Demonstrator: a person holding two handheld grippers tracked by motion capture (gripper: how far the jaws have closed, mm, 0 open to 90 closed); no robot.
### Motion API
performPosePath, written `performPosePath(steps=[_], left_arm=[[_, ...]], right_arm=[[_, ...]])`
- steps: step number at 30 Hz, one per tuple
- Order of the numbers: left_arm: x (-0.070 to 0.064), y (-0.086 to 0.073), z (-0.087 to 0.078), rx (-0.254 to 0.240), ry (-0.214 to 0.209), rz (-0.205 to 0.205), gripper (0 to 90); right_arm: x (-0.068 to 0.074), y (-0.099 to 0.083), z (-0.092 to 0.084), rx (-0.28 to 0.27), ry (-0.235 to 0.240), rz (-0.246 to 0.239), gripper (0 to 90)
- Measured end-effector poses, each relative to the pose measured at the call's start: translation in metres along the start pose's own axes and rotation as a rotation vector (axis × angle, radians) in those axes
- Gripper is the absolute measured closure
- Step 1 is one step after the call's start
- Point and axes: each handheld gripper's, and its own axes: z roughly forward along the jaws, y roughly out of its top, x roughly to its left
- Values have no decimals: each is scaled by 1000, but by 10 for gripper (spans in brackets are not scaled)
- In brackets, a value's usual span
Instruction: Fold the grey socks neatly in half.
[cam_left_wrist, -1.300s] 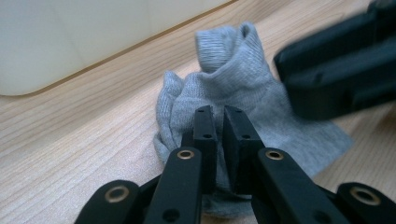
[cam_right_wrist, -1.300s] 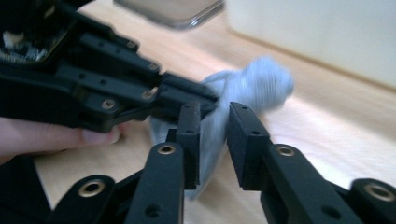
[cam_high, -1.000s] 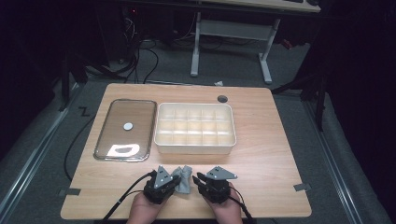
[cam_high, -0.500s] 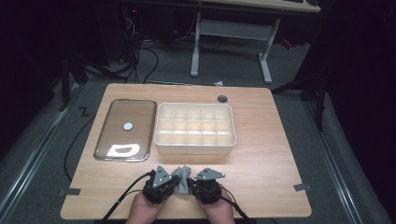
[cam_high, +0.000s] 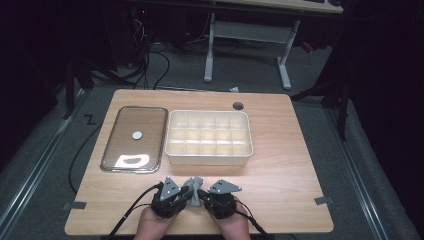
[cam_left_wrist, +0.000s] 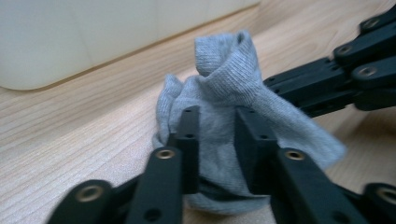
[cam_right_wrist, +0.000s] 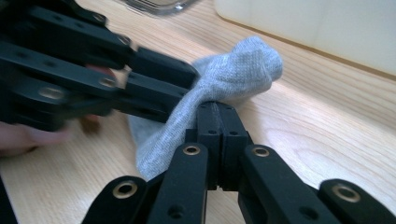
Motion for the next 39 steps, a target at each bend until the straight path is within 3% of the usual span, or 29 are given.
performPosePath(steps=[3,6,8,9,12,13,21,32,39], left_arm=[[5,3,-12,-74,-21,-39,634],[14,6,-26,-119,36,-50,660],[25,4,-28,-81,73,-77,749],[33,0,-26,-22,112,-97,802],[36,-4,-22,18,119,-109,836],[34,-5,-18,45,116,-98,836],[14,-4,-8,67,91,-19,834],[-1,-3,-2,65,65,9,838],[-20,2,8,71,41,69,862]], right_arm=[[-4,-2,0,2,0,7,892],[-5,-2,-1,2,-3,6,887],[-6,-2,-2,2,-4,6,882],[-6,-2,-2,3,-5,5,880],[-7,-2,-3,-1,-5,10,880],[-7,-2,-3,1,-7,11,880],[-5,-1,-6,-13,-1,9,880],[-2,0,-9,-28,-4,2,880],[-2,1,-13,-46,-19,5,878]])
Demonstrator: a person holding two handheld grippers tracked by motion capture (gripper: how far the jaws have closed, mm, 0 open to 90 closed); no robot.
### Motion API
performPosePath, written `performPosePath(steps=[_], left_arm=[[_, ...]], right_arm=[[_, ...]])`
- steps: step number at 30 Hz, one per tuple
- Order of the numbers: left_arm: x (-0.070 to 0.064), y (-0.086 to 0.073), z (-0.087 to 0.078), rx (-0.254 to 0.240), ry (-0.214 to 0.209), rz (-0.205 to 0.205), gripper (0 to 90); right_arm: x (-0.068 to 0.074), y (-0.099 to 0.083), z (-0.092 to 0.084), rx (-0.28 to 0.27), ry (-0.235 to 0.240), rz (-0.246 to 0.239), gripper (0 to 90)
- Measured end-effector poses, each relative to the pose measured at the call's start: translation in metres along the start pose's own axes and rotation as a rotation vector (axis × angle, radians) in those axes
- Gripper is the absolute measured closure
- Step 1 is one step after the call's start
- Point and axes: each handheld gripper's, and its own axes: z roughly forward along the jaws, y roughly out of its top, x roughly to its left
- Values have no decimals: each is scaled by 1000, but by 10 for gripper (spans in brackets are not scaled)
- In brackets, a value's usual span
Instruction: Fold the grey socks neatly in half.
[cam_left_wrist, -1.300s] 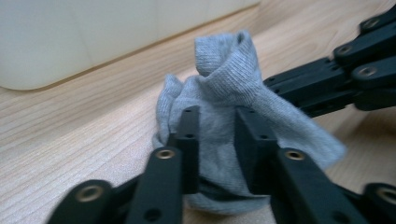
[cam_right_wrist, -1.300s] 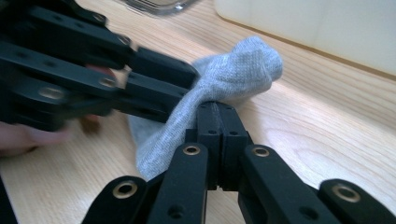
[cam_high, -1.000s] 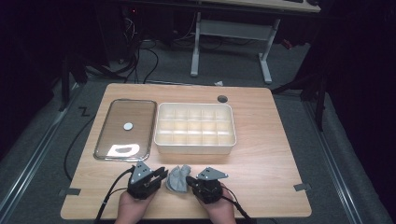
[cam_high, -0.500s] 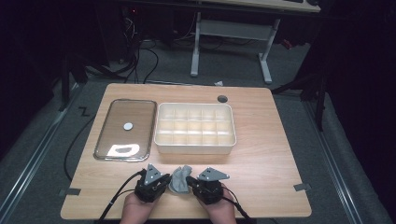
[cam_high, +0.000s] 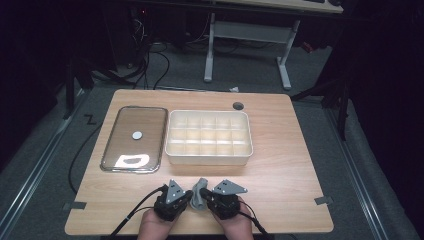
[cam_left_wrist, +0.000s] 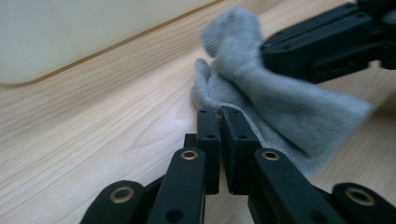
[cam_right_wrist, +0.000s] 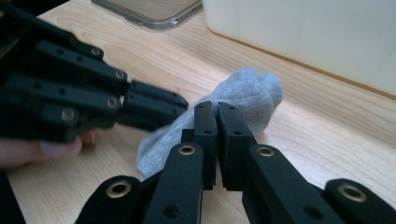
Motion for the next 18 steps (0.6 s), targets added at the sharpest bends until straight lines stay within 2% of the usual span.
performPosePath(steps=[6,13,18], left_arm=[[-11,2,4,1,-34,25,877],[-14,2,5,7,-54,42,880],[-9,-1,0,24,-33,66,833]], right_arm=[[-6,-1,-3,-2,-14,16,878],[-5,-1,-4,-2,-13,15,882],[-3,-5,1,25,-7,-11,900]])
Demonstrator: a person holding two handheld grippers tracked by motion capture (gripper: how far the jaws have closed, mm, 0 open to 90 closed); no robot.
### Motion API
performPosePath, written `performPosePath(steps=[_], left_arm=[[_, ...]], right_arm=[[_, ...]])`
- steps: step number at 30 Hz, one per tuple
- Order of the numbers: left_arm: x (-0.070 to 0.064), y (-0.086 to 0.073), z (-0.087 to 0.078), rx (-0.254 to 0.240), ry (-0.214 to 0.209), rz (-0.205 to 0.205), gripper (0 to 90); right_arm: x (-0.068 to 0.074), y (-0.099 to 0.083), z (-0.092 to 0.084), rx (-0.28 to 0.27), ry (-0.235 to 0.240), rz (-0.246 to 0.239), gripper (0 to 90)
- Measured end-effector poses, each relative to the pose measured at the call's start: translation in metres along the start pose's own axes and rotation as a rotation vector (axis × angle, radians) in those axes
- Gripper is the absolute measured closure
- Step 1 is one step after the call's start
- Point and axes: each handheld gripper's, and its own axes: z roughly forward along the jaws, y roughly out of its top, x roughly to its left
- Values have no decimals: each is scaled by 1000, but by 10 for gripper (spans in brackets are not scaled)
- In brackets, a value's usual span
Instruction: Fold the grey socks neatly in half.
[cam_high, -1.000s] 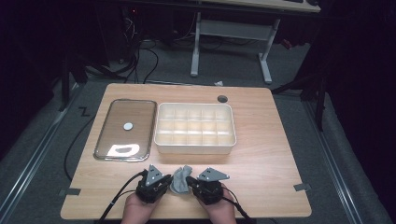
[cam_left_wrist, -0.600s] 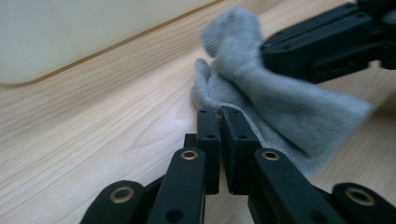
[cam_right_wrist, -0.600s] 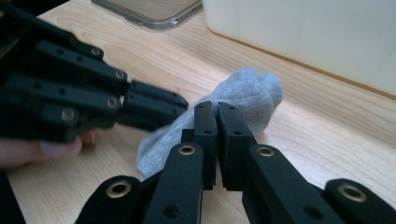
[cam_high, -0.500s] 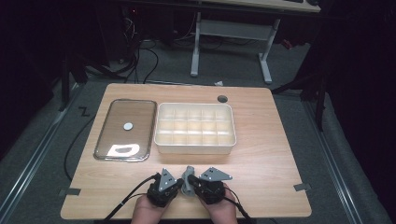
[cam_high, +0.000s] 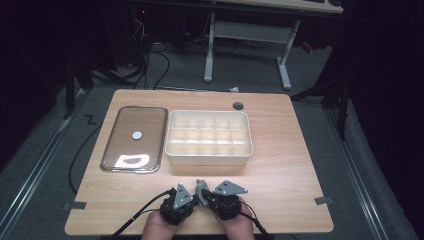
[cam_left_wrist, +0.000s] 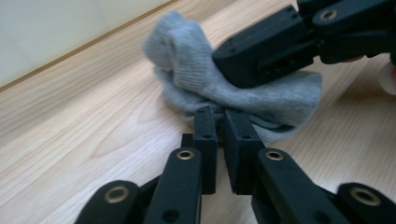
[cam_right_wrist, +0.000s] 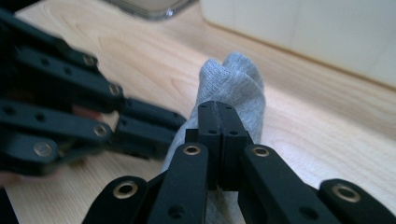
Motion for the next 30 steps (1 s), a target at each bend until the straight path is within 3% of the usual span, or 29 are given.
performPosePath(steps=[7,11,12,15,21,26,30], left_arm=[[19,-3,-12,-38,38,-54,775],[22,-1,-18,-77,38,-57,858],[22,1,-20,-96,32,-61,900],[23,10,-24,-164,-10,-82,900],[20,40,-19,-212,-69,-95,900],[12,53,-7,-187,-87,-69,900],[14,45,8,-132,-72,-75,900]], right_arm=[[2,-4,4,6,1,-23,900],[3,-4,4,2,-1,-36,900],[3,-4,4,2,-1,-37,900],[3,-5,4,0,1,-37,900],[1,-6,4,-7,9,-37,900],[0,-6,4,-10,17,-38,900],[1,-6,4,-11,19,-44,900]])
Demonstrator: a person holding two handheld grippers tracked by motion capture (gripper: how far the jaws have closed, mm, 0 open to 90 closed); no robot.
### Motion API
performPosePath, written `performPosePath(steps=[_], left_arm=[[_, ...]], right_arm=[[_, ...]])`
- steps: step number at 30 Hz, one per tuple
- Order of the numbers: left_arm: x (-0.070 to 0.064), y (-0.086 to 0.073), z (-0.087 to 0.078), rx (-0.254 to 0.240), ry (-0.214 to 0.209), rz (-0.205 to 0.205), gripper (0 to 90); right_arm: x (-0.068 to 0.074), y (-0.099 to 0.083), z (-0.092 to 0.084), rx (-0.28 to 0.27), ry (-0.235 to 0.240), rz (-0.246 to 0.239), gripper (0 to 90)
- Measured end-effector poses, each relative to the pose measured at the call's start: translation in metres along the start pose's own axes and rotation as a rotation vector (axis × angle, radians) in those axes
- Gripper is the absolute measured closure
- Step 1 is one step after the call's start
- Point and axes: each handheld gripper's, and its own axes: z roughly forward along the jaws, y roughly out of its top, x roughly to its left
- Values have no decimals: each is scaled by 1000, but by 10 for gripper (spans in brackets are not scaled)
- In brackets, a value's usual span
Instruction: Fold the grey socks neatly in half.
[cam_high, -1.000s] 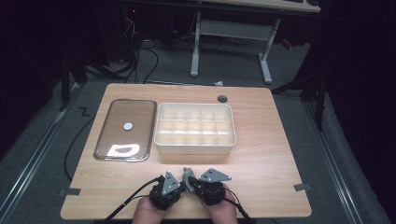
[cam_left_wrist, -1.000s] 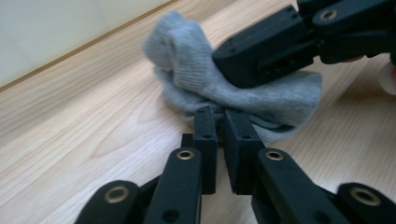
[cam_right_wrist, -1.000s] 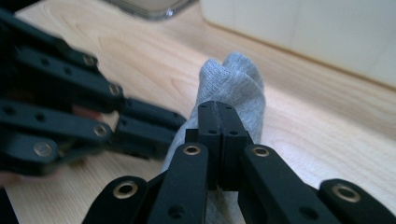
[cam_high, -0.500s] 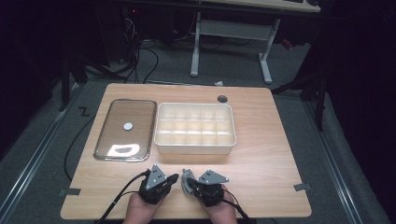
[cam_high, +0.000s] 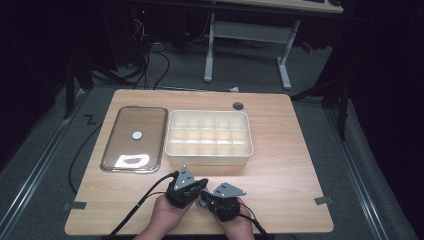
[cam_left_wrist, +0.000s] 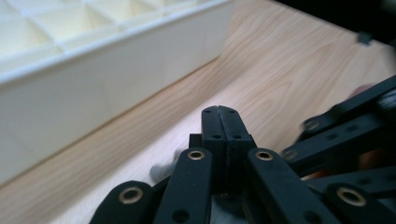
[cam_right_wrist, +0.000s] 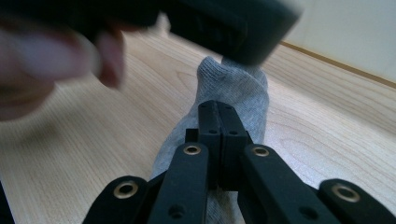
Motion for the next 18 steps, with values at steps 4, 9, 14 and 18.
performPosePath(steps=[4,9,14,18], left_arm=[[10,-18,6,28,13,-40,900],[13,-27,7,7,16,-26,900],[12,-29,8,1,24,-13,900],[14,-28,8,2,12,-25,900]], right_arm=[[0,0,0,-1,3,-1,900],[0,0,0,-2,5,2,900],[0,-1,0,-8,4,9,900],[0,0,0,-4,6,13,900]])
